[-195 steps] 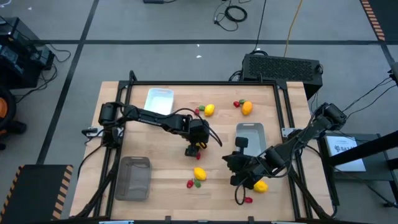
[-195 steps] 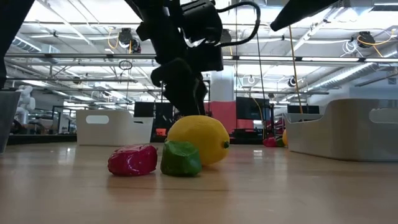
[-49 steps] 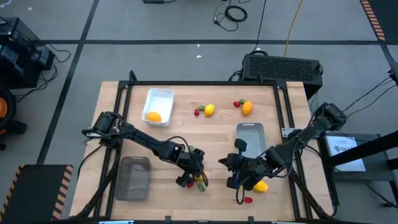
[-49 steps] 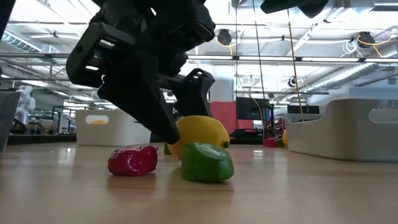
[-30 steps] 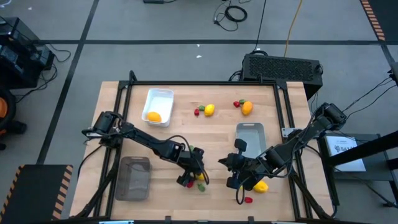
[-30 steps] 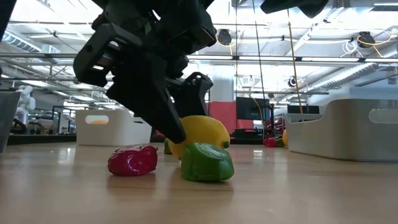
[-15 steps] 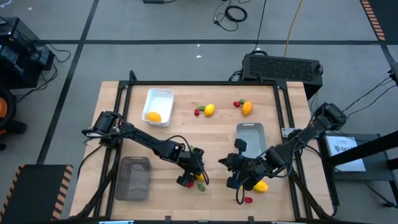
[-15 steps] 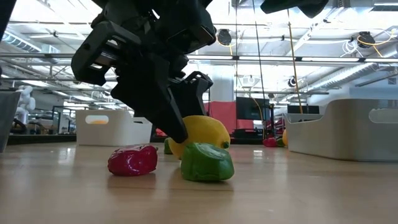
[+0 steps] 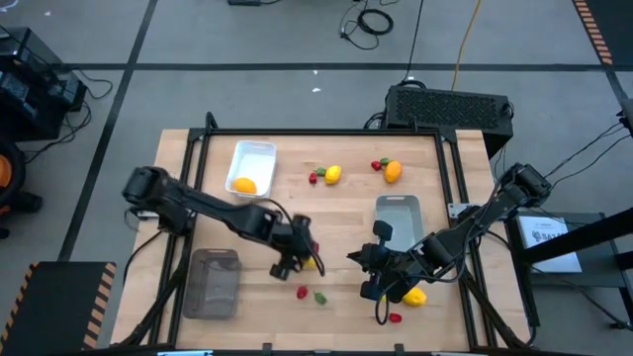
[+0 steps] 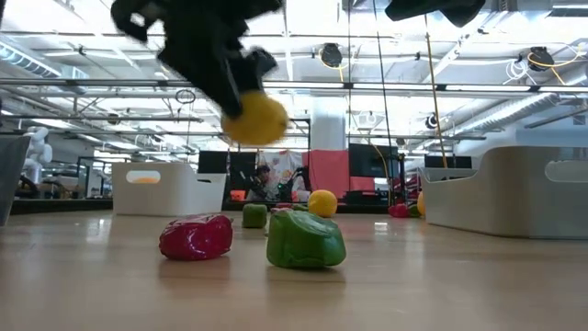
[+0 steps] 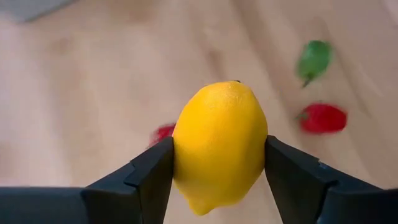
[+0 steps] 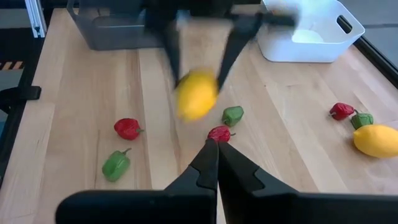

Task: Sort produce into baskets
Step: Put the bottom left yellow lemon into the white bin

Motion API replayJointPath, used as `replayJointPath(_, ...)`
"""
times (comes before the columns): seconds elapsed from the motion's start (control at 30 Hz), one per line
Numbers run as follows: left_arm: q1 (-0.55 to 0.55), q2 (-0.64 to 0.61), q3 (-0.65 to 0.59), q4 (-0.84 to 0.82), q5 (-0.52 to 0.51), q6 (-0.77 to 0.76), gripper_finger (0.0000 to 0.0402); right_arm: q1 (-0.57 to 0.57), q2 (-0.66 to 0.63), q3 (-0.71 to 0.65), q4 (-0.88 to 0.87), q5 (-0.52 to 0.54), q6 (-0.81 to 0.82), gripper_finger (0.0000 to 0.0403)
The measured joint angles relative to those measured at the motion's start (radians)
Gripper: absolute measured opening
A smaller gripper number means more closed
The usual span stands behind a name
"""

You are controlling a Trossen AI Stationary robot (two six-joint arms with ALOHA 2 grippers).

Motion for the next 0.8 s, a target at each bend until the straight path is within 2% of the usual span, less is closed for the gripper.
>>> replayJointPath(0.23,0.169,-0.248,0.001,-0.230,-0.208,-0.018,0.0229,0.000,0.000,0.000,0.004,-0.021,0.008,0.0000)
replayJointPath(0.4,0.397,-0.380,-0.014,-0.399,-0.320,-0.035,0.0229,0.005,0.000,0.000,0.008,-0.028,0.008,0.0000)
replayJointPath(0.47,0.503,-0.416,-0.043,-0.385,-0.322,-0.038,0.0229,0.006,0.000,0.000,0.009,-0.028,0.004,0.0000)
replayJointPath(0.6,0.693,-0.426,-0.094,-0.363,-0.258,-0.062,0.0229,0.006,0.000,0.000,0.009,-0.027,0.004,0.0000)
replayJointPath(0.8,0.832,-0.382,-0.163,-0.355,-0.212,-0.061,0.0229,0.006,0.000,0.000,0.008,-0.026,-0.003,0.0000)
